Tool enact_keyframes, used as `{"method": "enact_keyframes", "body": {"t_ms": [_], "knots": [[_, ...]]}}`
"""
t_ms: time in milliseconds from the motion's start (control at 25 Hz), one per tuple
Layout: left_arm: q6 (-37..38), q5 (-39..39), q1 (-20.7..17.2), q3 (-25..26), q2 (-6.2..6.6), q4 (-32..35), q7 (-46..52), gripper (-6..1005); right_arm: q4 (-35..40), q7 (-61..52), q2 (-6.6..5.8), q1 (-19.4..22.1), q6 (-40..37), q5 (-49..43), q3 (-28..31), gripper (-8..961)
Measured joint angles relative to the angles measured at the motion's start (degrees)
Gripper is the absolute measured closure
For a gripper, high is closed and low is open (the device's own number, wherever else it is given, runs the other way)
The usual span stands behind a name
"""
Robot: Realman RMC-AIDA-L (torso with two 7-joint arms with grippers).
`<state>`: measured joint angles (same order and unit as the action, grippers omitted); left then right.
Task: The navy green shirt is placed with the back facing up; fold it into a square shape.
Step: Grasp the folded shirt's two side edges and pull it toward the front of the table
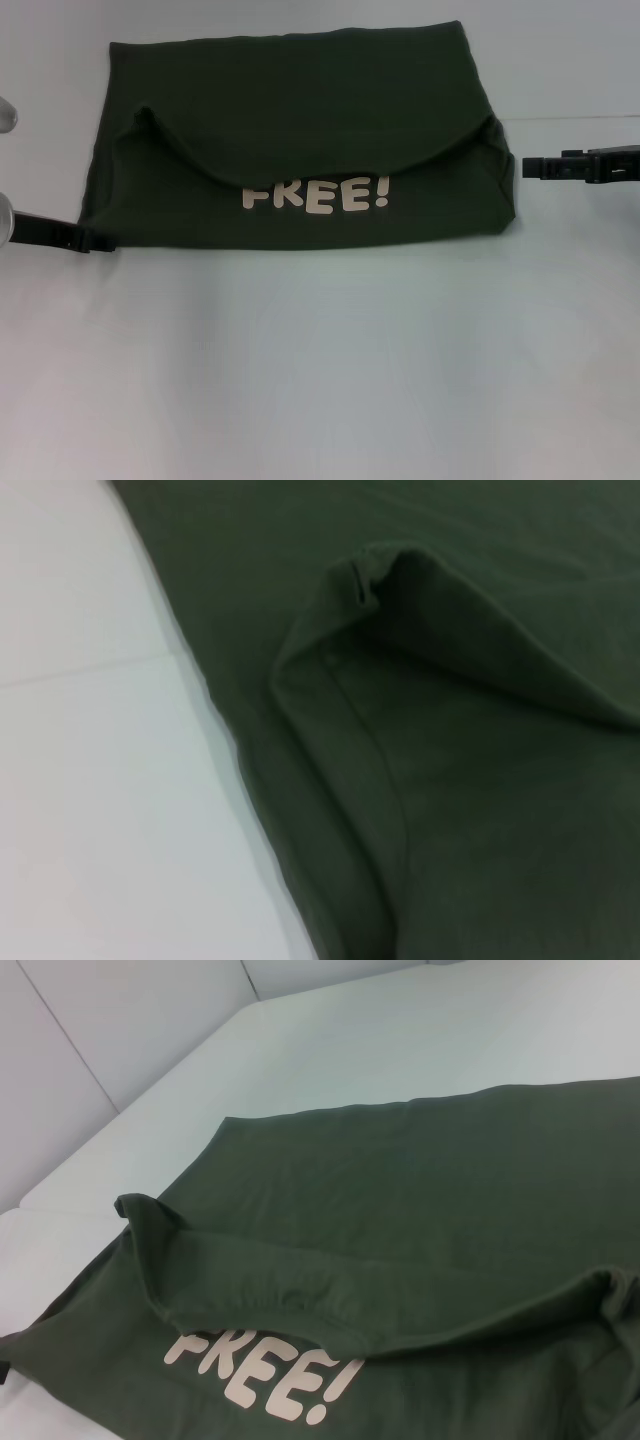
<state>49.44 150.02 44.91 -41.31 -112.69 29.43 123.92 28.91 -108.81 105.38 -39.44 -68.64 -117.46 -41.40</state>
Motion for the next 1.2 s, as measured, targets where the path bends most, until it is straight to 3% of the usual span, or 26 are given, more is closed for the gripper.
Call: {"method": "enact_keyframes", "body": {"t_ms": [400, 600, 800, 1200], "knots": [[-1.6, -0.1, 0.1, 0.2, -0.42, 0.0, 0.2, 546, -0.1, 0.0, 0.0, -0.1, 0.0, -0.1, 0.0, 52], [-1.8, -0.2, 0.1, 0.4, -0.43, 0.0, 0.3, 789, -0.2, -0.1, 0.09, -0.2, -0.2, -0.1, 0.0, 53], [-1.9, -0.3, 0.0, 0.5, -0.15, 0.0, 1.2, 910, -0.3, -0.1, 0.18, -0.2, 0.0, -0.1, 0.0, 54], [-1.7, -0.4, -0.3, 0.5, -0.41, -0.2, 1.4, 932, 0.4, -6.6, 0.36, -2.2, -0.8, -5.5, -0.1, 56]]}}
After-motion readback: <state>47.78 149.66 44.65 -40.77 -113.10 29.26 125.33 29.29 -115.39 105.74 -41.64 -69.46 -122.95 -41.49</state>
